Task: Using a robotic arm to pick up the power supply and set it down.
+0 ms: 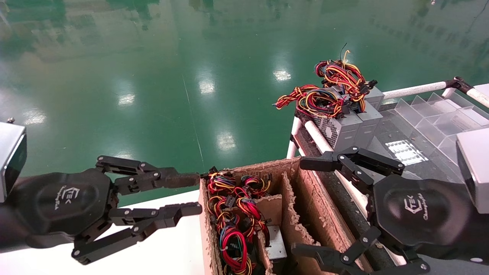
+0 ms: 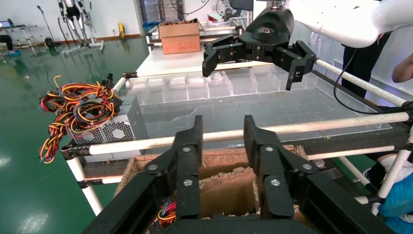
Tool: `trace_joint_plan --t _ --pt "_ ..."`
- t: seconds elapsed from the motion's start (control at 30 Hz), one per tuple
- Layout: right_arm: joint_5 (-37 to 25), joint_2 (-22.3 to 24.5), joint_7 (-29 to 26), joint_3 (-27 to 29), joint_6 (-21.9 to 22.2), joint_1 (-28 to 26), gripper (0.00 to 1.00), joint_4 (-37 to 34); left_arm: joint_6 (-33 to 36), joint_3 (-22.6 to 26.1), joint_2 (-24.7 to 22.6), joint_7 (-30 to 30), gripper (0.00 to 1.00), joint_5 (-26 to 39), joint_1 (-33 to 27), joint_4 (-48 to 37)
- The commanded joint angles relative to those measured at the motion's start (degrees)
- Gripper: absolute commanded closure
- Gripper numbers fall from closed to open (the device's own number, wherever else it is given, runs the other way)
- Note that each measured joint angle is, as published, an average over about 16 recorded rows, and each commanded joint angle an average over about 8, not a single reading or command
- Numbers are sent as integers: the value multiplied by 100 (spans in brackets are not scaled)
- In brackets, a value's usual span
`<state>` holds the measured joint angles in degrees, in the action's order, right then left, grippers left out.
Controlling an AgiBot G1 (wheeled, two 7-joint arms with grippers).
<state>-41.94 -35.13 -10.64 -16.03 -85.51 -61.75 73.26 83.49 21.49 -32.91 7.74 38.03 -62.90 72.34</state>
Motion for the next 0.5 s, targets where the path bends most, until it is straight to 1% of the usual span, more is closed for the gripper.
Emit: trace_joint_plan --t 0.03,0.3,0.5 --pt "0 0 0 0 0 0 0 0 0 0 0 0 100 0 0 0" --pt "0 0 0 0 0 0 0 0 0 0 0 0 100 0 0 0" --pt "0 0 0 0 0 0 0 0 0 0 0 0 25 0 0 0"
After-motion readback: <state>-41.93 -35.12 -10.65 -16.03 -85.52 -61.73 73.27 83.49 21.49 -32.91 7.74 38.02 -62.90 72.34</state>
